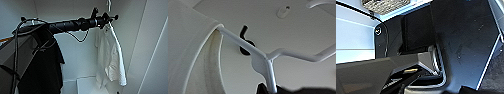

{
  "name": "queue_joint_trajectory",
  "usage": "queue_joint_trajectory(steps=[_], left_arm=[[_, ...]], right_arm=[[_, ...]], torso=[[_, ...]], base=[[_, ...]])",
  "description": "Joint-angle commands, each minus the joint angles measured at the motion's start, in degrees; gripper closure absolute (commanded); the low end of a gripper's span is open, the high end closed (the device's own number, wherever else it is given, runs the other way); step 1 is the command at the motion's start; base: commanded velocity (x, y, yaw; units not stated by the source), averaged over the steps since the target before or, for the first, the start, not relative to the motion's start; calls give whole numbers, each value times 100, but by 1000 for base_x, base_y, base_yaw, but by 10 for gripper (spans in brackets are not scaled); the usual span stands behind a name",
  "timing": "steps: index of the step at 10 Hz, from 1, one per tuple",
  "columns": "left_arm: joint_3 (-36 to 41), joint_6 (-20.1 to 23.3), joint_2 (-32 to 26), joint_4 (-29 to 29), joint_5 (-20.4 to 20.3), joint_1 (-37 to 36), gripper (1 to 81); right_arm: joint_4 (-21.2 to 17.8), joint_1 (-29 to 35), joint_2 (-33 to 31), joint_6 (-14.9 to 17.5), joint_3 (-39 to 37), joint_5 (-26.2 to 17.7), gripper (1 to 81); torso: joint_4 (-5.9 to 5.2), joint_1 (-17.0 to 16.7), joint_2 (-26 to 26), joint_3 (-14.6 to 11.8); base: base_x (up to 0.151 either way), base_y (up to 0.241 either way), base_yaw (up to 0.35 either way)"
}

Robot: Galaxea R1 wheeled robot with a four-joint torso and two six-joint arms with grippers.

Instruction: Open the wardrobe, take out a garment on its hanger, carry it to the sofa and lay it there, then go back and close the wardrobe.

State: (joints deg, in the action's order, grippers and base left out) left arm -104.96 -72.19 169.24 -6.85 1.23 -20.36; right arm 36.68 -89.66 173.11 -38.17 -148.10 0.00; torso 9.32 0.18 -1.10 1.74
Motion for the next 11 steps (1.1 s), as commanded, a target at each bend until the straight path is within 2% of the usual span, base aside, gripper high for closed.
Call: queue_joint_trajectory(steps=[1, 2, 3, 4, 5, 9, 10, 11], left_arm=[[28, 109, -145, -115, -132, -1159, 811], [54, 109, -145, -123, -114, -1159, 811], [54, 109, -145, -123, -114, -1150, 811], [125, 109, -180, -123, -114, -1123, 811], [318, 109, -294, -150, -123, -1054, 811], [1434, 109, -892, -176, -272, -747, 811], [1696, 118, -1066, -185, -542, -606, 811], [1874, 118, -1199, -185, -633, -509, 811]], right_arm=[[58, 260, 25, 20, 46, -220, 10], [50, 260, 16, 20, 46, -220, 10], [32, 268, 16, 20, 46, -220, 10], [32, 277, 16, 29, 46, -220, 10], [32, 268, 16, 20, 46, -220, 10], [50, 277, 16, 29, 46, -220, 10], [50, 268, 16, 20, 46, -220, 10], [50, 268, 16, 20, 55, -211, 10]], torso=[[-539, 0, 0, 0], [-186, 0, 0, 0], [-387, 0, 0, 0], [-520, 0, 0, 0], [-577, 0, 0, 0], [-572, 0, 0, 0], [-572, 0, 0, 0], [-572, 0, 0, 0]], base=[[0, 0, 0], [0, 0, 0], [0, 0, 0], [0, 0, 0], [0, 0, 0], [0, 0, 0], [0, 0, 0], [0, 0, 0]])
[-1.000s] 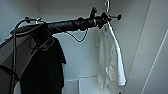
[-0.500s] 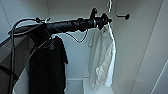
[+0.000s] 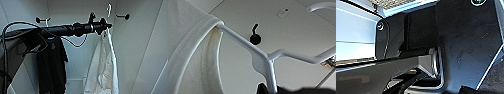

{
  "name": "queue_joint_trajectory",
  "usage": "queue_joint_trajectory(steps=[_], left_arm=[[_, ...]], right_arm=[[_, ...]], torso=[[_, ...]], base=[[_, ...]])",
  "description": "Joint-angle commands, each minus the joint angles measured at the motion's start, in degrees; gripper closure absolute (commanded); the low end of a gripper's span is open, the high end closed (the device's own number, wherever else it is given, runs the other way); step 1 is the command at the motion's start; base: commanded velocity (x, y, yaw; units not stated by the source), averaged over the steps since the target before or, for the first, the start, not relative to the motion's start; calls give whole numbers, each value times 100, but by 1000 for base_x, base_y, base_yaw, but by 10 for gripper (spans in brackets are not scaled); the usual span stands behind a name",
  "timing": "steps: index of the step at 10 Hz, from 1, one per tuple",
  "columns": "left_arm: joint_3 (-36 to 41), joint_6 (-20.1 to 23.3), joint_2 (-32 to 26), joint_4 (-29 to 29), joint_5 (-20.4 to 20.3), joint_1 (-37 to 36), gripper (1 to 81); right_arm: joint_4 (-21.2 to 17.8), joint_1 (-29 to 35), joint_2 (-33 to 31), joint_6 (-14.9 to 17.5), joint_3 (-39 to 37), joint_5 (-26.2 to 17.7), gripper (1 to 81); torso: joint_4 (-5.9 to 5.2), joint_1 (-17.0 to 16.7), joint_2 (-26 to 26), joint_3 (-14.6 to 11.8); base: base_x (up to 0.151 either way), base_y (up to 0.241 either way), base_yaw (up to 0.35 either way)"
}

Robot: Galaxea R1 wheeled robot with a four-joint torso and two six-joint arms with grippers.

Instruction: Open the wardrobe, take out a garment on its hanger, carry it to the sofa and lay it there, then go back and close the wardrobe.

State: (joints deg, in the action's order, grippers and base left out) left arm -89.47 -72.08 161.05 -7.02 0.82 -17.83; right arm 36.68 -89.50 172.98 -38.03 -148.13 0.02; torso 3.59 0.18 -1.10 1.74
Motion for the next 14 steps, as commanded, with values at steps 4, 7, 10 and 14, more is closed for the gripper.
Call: queue_joint_trajectory(steps=[4, 7, 10, 14], left_arm=[[755, 107, -617, -176, -609, -638, 811], [773, 116, -635, -177, -609, -506, 811], [974, 116, -653, -186, -591, -479, 811], [1151, 133, -653, -186, -600, -330, 811]], right_arm=[[50, 244, 19, 7, 48, -134, 10], [50, 235, 19, 7, 48, -134, 10], [58, 243, 19, 7, 48, -134, 10], [58, 226, 28, 15, 48, -125, 10]], torso=[[0, 2, 0, 0], [0, 0, 4, 2], [0, 2, 6, 2], [0, -2, 6, 2]], base=[[-33, 0, 0], [-75, 0, 0], [-77, 0, 0], [-89, 0, 0]])
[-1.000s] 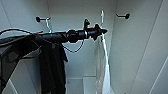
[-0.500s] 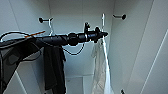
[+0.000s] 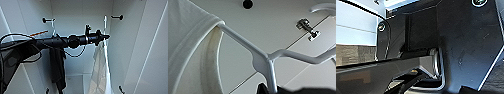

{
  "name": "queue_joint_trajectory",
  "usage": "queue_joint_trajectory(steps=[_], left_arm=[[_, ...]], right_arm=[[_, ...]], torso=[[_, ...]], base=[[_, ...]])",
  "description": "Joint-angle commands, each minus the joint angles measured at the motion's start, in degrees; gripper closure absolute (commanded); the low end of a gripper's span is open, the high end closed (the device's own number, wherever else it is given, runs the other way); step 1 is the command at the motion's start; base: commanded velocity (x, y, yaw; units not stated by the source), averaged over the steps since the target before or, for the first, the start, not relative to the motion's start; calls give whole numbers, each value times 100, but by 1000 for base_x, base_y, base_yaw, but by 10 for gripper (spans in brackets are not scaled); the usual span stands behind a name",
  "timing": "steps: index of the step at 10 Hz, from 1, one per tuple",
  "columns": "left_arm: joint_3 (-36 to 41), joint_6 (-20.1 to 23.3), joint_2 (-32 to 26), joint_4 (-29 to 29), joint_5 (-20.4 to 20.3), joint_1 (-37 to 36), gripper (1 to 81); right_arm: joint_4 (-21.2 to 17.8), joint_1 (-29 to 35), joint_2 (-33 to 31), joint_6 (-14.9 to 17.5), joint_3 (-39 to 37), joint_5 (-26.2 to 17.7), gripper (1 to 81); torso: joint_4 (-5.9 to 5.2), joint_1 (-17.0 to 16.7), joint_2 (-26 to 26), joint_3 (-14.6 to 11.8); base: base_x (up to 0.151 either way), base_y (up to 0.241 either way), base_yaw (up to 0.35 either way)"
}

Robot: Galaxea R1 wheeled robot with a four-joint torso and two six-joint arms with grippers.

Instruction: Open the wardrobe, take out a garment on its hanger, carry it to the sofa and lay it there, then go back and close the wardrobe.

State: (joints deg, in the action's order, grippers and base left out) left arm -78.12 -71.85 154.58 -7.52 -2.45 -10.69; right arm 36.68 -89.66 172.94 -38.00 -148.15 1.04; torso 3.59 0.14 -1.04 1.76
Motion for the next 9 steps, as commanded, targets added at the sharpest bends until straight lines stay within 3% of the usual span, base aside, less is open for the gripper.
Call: queue_joint_trajectory(steps=[1, 9], left_arm=[[68, 110, -5, -136, -256, -1035, 811], [314, 119, -32, -136, -282, -842, 811]], right_arm=[[58, 243, 24, 3, 51, -227, 10], [50, 243, 33, 3, 51, -227, 10]], torso=[[0, 0, 0, 0], [0, 2, 0, 0]], base=[[-96, 0, 0], [-101, 0, 0]])
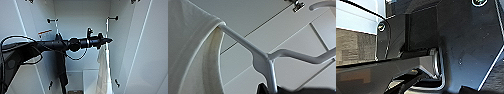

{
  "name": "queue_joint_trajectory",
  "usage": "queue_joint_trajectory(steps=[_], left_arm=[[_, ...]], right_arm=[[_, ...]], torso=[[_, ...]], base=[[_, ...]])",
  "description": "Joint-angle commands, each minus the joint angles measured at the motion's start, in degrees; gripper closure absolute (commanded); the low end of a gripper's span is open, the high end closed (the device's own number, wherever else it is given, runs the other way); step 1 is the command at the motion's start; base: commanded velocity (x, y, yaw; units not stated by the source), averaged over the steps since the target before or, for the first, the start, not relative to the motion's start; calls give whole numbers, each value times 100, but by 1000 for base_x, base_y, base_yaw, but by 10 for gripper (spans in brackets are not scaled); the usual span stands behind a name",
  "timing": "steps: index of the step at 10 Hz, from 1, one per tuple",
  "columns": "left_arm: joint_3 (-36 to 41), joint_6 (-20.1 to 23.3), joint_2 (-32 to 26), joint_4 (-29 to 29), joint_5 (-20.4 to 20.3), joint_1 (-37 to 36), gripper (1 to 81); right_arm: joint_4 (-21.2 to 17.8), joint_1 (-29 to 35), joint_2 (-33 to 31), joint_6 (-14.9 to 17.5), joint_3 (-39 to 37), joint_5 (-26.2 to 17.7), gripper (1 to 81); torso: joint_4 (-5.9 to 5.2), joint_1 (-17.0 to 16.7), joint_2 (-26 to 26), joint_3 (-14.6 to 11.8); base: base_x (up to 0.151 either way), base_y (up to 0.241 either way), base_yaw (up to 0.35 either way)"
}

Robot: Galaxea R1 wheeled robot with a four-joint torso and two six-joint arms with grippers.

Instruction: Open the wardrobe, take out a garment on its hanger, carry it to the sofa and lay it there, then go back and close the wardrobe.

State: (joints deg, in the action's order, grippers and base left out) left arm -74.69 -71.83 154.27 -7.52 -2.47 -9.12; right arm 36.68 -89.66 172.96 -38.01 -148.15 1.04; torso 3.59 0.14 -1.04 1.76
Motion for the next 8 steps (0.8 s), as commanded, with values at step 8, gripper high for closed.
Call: queue_joint_trajectory(steps=[8], left_arm=[[104, 125, -1, -136, -271, -841, 811]], right_arm=[[58, 250, 39, 4, 51, -227, 10]], torso=[[0, -11, -4, -2]], base=[[-107, 0, 0]])
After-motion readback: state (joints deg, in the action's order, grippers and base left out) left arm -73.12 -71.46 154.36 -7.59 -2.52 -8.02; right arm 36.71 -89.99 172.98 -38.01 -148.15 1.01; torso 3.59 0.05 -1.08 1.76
